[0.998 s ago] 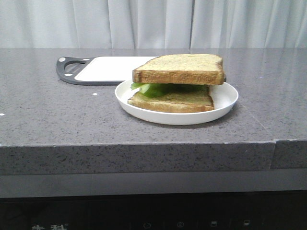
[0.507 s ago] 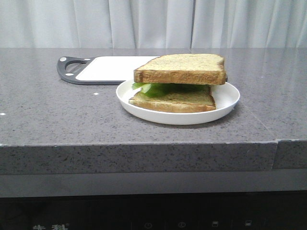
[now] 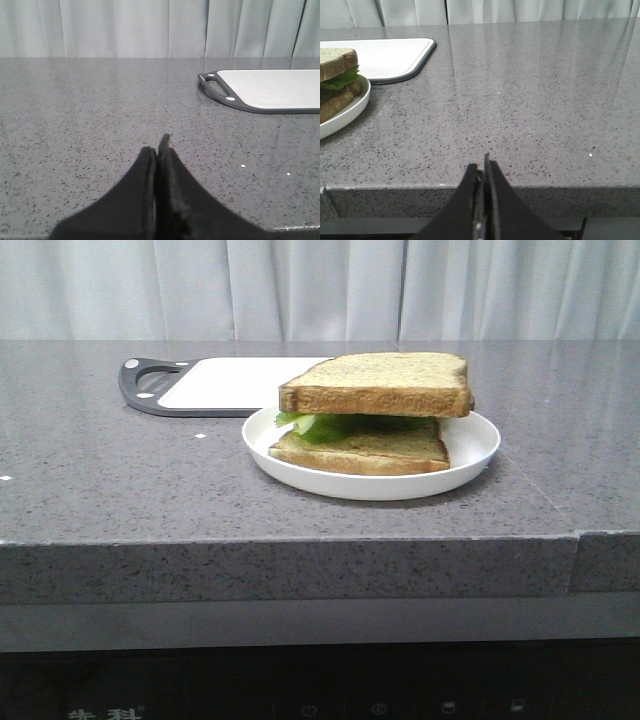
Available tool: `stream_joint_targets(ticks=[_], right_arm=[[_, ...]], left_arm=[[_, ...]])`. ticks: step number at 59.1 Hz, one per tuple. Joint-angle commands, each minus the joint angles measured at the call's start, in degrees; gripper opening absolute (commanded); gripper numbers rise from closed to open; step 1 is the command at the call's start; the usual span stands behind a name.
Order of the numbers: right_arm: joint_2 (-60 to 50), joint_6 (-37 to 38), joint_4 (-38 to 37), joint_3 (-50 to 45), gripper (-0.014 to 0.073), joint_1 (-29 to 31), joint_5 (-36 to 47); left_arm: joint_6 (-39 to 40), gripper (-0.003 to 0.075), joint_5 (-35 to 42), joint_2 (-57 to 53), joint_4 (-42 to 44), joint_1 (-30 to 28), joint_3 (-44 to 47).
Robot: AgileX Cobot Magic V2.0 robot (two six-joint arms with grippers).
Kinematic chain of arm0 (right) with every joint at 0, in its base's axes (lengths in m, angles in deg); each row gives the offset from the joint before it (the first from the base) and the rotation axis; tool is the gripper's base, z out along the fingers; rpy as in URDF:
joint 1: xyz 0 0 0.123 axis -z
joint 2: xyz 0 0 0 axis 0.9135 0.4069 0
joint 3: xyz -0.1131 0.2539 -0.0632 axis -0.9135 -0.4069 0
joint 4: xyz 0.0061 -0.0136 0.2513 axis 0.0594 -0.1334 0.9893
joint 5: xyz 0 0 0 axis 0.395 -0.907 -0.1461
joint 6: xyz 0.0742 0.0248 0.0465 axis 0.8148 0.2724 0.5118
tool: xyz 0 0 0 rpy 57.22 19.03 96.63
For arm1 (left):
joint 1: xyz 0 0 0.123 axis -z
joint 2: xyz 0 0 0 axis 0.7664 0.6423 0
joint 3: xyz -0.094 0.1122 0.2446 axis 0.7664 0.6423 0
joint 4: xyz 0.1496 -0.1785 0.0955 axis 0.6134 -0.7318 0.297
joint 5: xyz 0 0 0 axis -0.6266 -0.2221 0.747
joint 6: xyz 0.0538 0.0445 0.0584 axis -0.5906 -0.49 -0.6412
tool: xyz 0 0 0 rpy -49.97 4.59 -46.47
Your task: Left arm grabs bread, right arm adds lettuce
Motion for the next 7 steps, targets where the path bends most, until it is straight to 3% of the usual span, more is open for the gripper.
stream_joint_targets(ticks=[1, 7], right_arm=[[-1.3, 0.0, -0.7, 0.1, -0.006, 0.3, 4.1], [-1.3, 0.0, -0.7, 0.1, -0.006, 0.3, 4.1]], left_arm=[[0.6, -0.0021, 4.7, -1.1, -0.5, -0.2, 0.3], [0.6, -0.0021, 4.7, -1.1, -0.5, -0.2, 0.3]])
